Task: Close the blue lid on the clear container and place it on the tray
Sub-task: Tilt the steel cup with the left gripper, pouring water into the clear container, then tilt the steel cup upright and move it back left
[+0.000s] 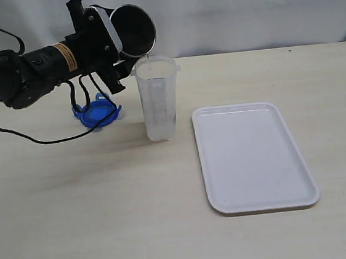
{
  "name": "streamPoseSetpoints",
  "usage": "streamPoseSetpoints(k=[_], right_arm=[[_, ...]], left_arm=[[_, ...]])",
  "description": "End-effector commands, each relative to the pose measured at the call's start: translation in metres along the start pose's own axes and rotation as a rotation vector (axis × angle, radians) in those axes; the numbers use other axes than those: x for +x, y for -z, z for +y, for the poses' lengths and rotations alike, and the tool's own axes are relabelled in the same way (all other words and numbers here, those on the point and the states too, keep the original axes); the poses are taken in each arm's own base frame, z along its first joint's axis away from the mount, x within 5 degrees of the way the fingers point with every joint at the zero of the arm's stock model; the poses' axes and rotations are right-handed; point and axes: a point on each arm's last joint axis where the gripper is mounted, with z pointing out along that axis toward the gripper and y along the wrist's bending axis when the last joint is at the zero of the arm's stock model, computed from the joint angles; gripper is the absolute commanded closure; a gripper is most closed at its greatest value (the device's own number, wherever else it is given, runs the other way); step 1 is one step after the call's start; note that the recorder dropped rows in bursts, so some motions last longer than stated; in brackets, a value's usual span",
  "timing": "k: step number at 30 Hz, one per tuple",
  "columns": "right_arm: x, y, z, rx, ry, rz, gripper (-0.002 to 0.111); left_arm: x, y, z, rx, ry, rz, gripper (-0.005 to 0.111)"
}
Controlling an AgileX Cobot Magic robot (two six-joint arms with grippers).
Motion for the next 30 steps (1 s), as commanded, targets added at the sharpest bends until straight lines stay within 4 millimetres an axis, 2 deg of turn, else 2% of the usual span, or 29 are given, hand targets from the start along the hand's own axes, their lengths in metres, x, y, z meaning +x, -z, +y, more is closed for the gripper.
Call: streamPoseSetpoints(k=[1, 9, 14, 20, 24, 27, 30], right_arm=[[0.0, 0.0, 0.0, 0.004, -0.001, -0.012, 0.104], [0.0, 0.0, 0.0, 0.004, -0.001, -0.012, 0.104], [0.0, 0.0, 0.0, 0.004, -0.001, -0.012, 0.104], [0.0, 0.0, 0.0, 0.004, -0.001, -0.012, 0.104], [0.0, 0.0, 0.0, 0.004, -0.001, -0.012, 0.104], [0.0, 0.0, 0.0, 0.004, -0.001, -0.012, 0.104], [0.0, 0.0, 0.0, 0.004, -0.001, -0.012, 0.104]], left_arm=[[-0.013, 0.001, 0.015, -0.068, 0.068, -0.079, 0.107], [-0.013, 0.001, 0.015, -0.067, 0.099, -0.08, 0.107], [-0.012, 0.001, 0.016, -0.071, 0.294, -0.079, 0.107], [-0.001, 0.002, 0.023, -0.163, 0.597, 0.003, 0.107], [0.017, 0.006, 0.029, -0.267, 0.781, 0.117, 0.107], [0.047, 0.021, 0.044, -0.364, 0.95, 0.18, 0.107], [0.074, 0.038, 0.059, -0.445, 1.047, 0.203, 0.107]])
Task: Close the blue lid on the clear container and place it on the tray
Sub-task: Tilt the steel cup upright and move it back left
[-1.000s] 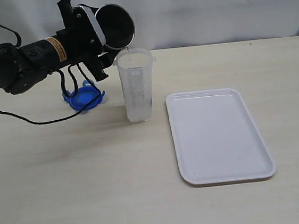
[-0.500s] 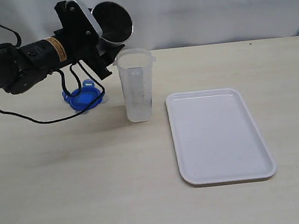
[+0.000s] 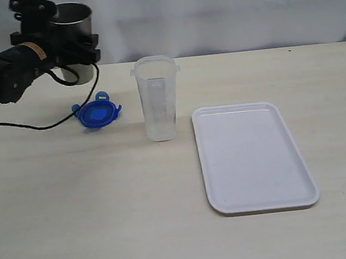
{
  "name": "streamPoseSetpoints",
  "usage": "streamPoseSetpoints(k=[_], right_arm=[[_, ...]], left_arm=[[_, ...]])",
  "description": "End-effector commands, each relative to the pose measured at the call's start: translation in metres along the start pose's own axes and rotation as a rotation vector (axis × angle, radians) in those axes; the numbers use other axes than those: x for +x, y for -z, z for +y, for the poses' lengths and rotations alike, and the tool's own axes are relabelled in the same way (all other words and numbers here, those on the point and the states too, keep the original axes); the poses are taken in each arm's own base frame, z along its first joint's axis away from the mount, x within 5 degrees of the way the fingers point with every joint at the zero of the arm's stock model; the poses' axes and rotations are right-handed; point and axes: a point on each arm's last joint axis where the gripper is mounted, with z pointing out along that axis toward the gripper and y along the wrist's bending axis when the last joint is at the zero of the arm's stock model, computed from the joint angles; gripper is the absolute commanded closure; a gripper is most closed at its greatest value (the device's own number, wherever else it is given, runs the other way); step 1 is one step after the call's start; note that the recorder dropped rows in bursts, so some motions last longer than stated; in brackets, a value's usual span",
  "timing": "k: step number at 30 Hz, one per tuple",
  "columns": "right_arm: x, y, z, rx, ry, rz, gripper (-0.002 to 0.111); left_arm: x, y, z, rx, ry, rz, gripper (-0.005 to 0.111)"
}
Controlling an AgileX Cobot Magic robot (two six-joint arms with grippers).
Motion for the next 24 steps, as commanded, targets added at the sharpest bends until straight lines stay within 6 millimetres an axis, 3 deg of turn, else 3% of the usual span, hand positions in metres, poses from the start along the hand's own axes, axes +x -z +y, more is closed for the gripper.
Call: streamPoseSetpoints(k=[1, 4, 8, 18, 24], right_arm=[[0.0, 0.0, 0.0, 0.004, -0.001, -0.012, 0.104], [0.0, 0.0, 0.0, 0.004, -0.001, -0.012, 0.104], [0.0, 0.0, 0.0, 0.004, -0.001, -0.012, 0.104], [0.0, 0.0, 0.0, 0.004, -0.001, -0.012, 0.104], [0.0, 0.0, 0.0, 0.004, -0.001, -0.012, 0.104]], left_arm=[[-0.014, 0.007, 0.048, -0.104, 0.125, -0.097, 0.107], [-0.011, 0.012, 0.077, -0.161, 0.134, -0.131, 0.107], [0.001, 0.007, 0.097, -0.161, 0.202, -0.169, 0.107], [0.041, -0.034, 0.115, -0.125, 0.14, -0.106, 0.107], [0.068, -0.039, 0.123, -0.141, 0.156, -0.061, 0.107]])
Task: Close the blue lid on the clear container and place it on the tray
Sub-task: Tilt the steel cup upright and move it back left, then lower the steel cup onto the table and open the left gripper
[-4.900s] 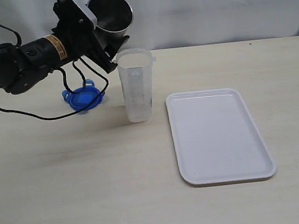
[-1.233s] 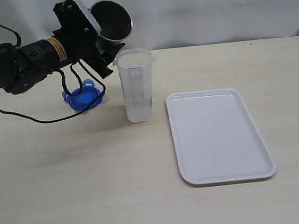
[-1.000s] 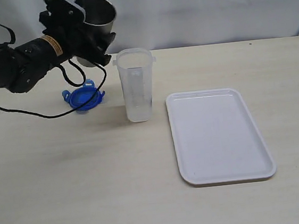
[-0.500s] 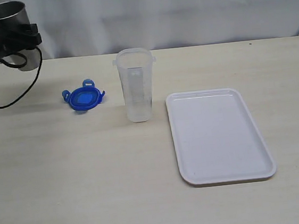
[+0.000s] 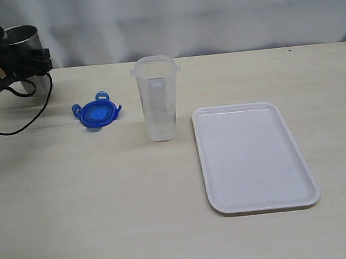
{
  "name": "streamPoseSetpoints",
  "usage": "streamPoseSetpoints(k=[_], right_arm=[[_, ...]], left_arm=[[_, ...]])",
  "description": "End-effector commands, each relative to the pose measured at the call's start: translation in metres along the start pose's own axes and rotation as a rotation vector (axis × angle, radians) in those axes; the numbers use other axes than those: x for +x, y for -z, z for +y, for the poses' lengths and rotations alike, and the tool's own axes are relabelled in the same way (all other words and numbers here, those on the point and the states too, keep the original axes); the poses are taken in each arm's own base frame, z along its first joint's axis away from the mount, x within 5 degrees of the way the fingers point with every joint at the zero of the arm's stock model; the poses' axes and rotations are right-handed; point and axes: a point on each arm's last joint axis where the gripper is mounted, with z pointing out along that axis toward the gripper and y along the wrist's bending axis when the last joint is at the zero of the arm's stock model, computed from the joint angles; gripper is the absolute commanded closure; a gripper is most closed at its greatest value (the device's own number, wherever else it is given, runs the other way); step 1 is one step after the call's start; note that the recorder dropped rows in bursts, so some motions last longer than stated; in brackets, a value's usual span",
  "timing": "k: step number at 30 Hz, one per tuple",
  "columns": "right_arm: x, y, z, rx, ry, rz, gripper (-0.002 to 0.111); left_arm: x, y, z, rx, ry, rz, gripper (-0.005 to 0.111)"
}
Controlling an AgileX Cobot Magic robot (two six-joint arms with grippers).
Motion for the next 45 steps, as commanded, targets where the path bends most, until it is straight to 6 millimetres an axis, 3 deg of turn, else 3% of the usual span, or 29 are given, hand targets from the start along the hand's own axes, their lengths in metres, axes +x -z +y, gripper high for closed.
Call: streamPoseSetpoints(k=[1, 31, 34, 41, 45], right_arm=[[0.0, 0.0, 0.0, 0.004, -0.001, -0.012, 0.104], [0.0, 0.0, 0.0, 0.004, -0.001, -0.012, 0.104], [0.0, 0.0, 0.0, 0.004, -0.001, -0.012, 0.104], [0.0, 0.0, 0.0, 0.004, -0.001, -0.012, 0.104], [0.0, 0.0, 0.0, 0.004, -0.001, -0.012, 0.104]], left_arm=[[-0.004, -0.001, 0.011, -0.004, 0.018, -0.078, 0.107], [0.012, 0.005, 0.009, 0.009, 0.007, -0.023, 0.105], [0.013, 0.005, 0.009, 0.007, 0.007, -0.016, 0.092], [0.014, 0.005, 0.01, 0.004, 0.008, -0.009, 0.038], [0.014, 0.005, 0.01, 0.0, 0.01, 0.0, 0.03]])
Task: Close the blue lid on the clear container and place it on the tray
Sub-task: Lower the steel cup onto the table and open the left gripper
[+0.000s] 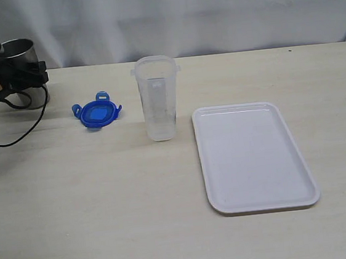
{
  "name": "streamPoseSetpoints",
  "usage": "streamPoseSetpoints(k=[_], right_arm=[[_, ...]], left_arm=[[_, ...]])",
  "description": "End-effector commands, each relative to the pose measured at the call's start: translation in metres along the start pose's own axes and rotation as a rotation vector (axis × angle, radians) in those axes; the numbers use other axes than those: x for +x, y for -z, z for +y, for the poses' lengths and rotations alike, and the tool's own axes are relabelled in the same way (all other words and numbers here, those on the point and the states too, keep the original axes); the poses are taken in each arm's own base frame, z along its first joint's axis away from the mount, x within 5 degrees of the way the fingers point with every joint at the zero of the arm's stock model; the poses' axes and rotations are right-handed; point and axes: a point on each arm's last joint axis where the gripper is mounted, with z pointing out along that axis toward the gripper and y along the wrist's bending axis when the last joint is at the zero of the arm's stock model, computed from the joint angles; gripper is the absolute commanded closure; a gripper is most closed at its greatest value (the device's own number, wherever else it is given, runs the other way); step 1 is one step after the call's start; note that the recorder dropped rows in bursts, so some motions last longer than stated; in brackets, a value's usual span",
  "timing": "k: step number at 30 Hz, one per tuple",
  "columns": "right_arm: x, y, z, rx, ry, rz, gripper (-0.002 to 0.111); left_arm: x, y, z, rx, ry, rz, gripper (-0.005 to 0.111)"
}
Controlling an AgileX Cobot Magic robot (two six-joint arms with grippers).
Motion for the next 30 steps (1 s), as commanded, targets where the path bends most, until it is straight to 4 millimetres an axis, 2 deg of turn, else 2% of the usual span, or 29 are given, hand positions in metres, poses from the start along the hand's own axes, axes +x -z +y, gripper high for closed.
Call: streamPoseSetpoints(k=[1, 16, 22, 30], right_arm=[[0.0, 0.0, 0.0, 0.004, -0.001, -0.012, 0.104], [0.0, 0.0, 0.0, 0.004, -0.001, -0.012, 0.104], [0.0, 0.0, 0.0, 0.004, -0.001, -0.012, 0.104], [0.0, 0.0, 0.0, 0.004, -0.001, -0.012, 0.104]], left_arm=[[-0.009, 0.002, -0.002, 0.002, 0.004, -0.023, 0.03], [-0.007, 0.002, -0.001, -0.009, 0.003, 0.011, 0.029], [-0.002, 0.002, 0.001, -0.026, -0.001, 0.062, 0.004], [0.003, 0.003, 0.003, -0.049, 0.0, 0.128, 0.003]])
